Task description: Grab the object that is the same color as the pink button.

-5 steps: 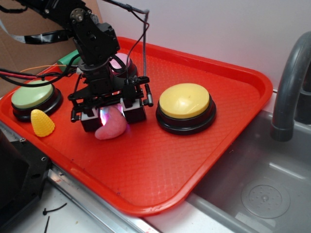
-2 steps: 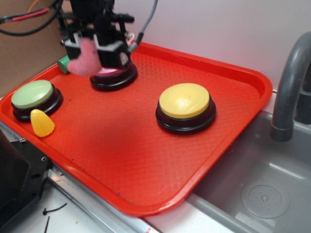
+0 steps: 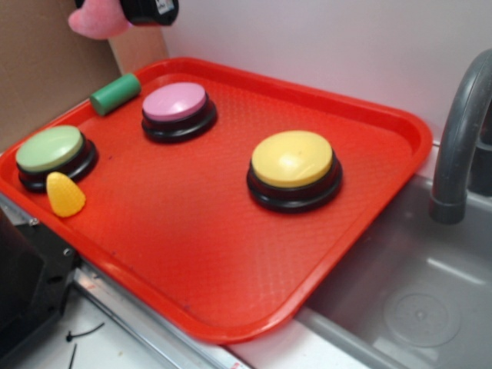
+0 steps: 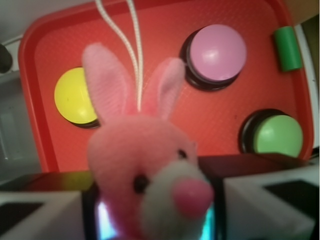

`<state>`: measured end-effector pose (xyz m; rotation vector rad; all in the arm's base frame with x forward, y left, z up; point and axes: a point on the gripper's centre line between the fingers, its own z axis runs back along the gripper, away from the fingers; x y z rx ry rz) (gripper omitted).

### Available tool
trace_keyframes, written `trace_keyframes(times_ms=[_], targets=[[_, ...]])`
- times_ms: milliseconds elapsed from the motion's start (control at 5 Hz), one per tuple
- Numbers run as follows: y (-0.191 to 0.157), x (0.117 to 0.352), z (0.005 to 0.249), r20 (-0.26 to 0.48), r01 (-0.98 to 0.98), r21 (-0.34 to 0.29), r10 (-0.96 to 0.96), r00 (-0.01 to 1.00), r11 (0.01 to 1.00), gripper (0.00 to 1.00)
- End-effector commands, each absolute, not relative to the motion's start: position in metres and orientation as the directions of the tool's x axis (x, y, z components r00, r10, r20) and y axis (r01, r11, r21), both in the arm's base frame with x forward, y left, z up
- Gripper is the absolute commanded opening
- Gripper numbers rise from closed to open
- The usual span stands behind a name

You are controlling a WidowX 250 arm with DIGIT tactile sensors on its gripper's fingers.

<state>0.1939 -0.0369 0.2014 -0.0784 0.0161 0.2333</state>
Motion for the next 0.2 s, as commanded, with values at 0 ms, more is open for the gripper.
trace_keyframes(times_ms=[0], targets=[[-0.0333,0.199,0.205,0.072,-0.328,-0.005,0.327,0.942,0.945,0.0]])
